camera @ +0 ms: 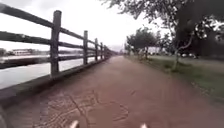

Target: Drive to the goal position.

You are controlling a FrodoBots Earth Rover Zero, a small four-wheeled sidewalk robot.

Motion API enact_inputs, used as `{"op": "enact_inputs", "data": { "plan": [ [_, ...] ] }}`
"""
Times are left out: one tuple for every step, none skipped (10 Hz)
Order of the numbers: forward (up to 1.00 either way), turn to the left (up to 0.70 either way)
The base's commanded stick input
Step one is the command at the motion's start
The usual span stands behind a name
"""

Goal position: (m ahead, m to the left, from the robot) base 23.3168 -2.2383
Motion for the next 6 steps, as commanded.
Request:
{"op": "enact_inputs", "data": {
  "plan": [
    [0.7,-0.27],
    [0.7,-0.22],
    [0.7,0.0],
    [0.7,0.0],
    [0.7,0.0],
    [0.7,0.0]
  ]
}}
